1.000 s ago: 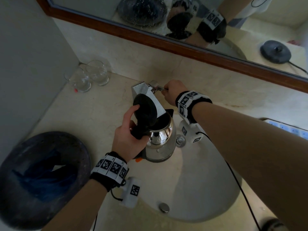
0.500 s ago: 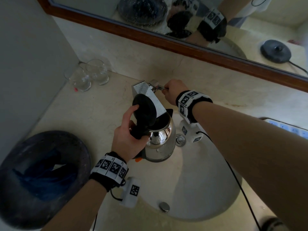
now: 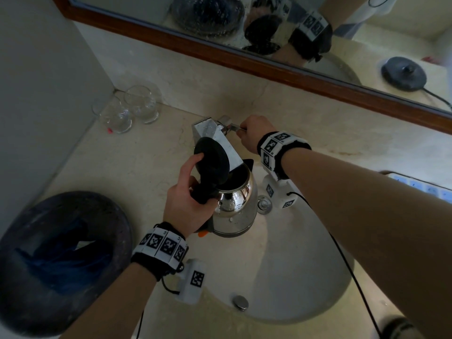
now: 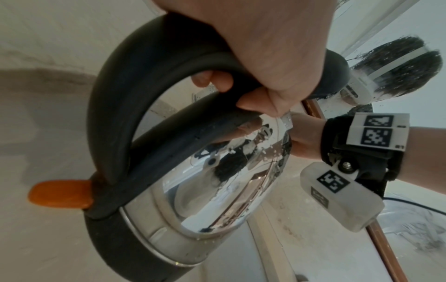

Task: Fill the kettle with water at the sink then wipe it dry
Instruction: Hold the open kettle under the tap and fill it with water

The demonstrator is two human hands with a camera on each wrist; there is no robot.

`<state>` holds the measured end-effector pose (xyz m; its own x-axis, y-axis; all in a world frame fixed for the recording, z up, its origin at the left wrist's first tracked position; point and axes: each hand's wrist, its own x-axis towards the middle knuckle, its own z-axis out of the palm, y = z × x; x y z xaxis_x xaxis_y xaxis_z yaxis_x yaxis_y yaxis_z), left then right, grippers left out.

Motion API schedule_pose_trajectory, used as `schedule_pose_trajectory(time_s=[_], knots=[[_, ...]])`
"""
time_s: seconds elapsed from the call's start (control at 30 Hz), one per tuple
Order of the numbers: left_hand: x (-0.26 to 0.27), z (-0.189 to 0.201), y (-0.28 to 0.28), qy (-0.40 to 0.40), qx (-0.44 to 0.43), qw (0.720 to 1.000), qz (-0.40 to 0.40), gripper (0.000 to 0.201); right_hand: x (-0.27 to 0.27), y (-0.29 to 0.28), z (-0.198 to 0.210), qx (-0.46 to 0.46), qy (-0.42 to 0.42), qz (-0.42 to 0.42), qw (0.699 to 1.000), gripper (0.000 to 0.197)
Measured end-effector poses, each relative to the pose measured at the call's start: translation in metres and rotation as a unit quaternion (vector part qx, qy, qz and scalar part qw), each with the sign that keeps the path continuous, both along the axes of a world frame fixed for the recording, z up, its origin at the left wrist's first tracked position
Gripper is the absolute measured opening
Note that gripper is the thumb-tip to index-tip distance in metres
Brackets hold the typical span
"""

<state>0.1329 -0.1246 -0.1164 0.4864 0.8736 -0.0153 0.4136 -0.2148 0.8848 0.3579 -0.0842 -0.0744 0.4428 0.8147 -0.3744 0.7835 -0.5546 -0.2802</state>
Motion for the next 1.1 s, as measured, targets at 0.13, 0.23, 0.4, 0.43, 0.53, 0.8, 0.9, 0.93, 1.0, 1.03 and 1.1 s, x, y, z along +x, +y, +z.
schedule_pose_trajectory(time_s=[0.13,0.23,0.4,0.43,0.53,0.8,0.9,0.93,1.0,1.03,1.1], knots=[[-0.0003,0.0001,0.0001,0.003,-0.003,1.0,0.001,0.09,-0.0005,0.0005,-0.0007,-0.003,-0.001,-0.006,1.0,0.027],[-0.0004,0.0,-0.0008,0.0,-0.007,1.0,0.003,0.09,-0.0005,0.0007,-0.0004,-0.006,0.0,-0.005,1.0,0.027],[-0.0006,-0.0014,-0.001,0.001,0.0,1.0,0.001,0.09,0.0008,0.0009,-0.0011,-0.006,0.004,-0.001,1.0,0.027],[-0.0007,-0.0011,-0.0014,0.001,-0.001,1.0,0.001,0.09,0.0009,0.001,-0.0015,-0.006,0.004,-0.002,1.0,0.027],[-0.0002,-0.0005,-0.003,-0.001,-0.003,1.0,0.001,0.09,0.0007,0.0012,-0.0022,-0.008,0.002,-0.007,1.0,0.027],[-0.0007,-0.0017,-0.0033,0.008,-0.004,1.0,0.0,0.091,0.0009,0.0011,-0.0011,-0.007,-0.002,0.002,1.0,0.028],[0.0003,-0.0008,-0.0034,0.007,-0.005,1.0,0.001,0.09,0.001,0.0011,-0.0014,-0.007,-0.004,0.004,1.0,0.028],[0.0005,-0.0004,-0.0034,0.006,-0.006,1.0,0.001,0.09,0.0009,0.001,-0.0012,-0.007,-0.005,0.004,1.0,0.027],[0.0007,0.0001,-0.0036,0.005,-0.008,1.0,0.002,0.091,0.0005,0.0006,-0.0006,-0.009,-0.007,0.004,1.0,0.023],[0.0007,0.0004,-0.0037,0.005,-0.007,1.0,0.003,0.091,0.0003,0.0004,-0.0002,-0.01,-0.008,0.004,1.0,0.023],[0.0008,0.0003,-0.0032,0.004,-0.008,1.0,0.005,0.091,0.0005,0.0004,0.0,-0.01,-0.005,0.003,1.0,0.025]])
